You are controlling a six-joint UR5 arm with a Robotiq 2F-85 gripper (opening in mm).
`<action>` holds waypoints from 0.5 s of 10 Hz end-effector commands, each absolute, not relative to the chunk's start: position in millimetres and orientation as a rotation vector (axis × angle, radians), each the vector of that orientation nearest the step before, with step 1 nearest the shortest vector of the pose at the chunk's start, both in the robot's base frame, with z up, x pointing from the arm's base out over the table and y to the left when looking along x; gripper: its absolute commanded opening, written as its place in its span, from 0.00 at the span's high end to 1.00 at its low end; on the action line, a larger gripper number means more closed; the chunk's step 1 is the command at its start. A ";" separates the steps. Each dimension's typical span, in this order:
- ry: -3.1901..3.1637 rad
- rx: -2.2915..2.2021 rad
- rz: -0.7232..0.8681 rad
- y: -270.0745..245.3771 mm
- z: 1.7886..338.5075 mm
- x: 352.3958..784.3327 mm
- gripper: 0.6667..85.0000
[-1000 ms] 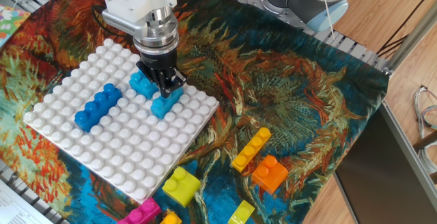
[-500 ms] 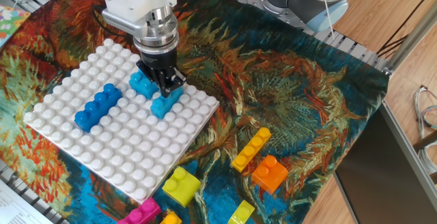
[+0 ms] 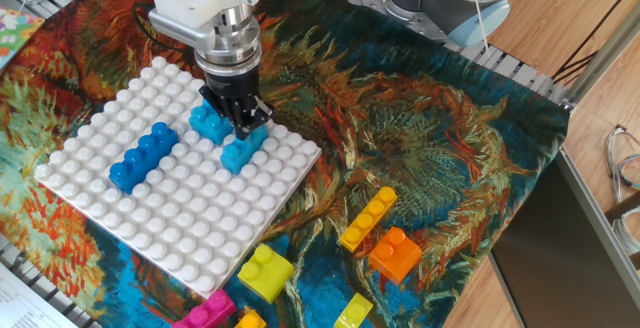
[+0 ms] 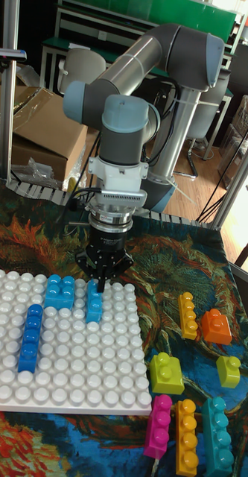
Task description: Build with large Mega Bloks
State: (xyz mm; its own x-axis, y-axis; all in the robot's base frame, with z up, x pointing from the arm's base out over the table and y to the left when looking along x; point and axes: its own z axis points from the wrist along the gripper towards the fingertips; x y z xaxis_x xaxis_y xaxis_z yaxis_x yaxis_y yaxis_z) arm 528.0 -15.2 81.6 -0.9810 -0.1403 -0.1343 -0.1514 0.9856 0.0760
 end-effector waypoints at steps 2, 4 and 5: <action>2.987 -0.221 0.146 -16.6 78.9 529.5 0.99; 2.989 -0.222 0.149 -15.8 78.7 529.3 0.99; 2.989 -0.219 0.149 -15.1 79.1 529.5 0.99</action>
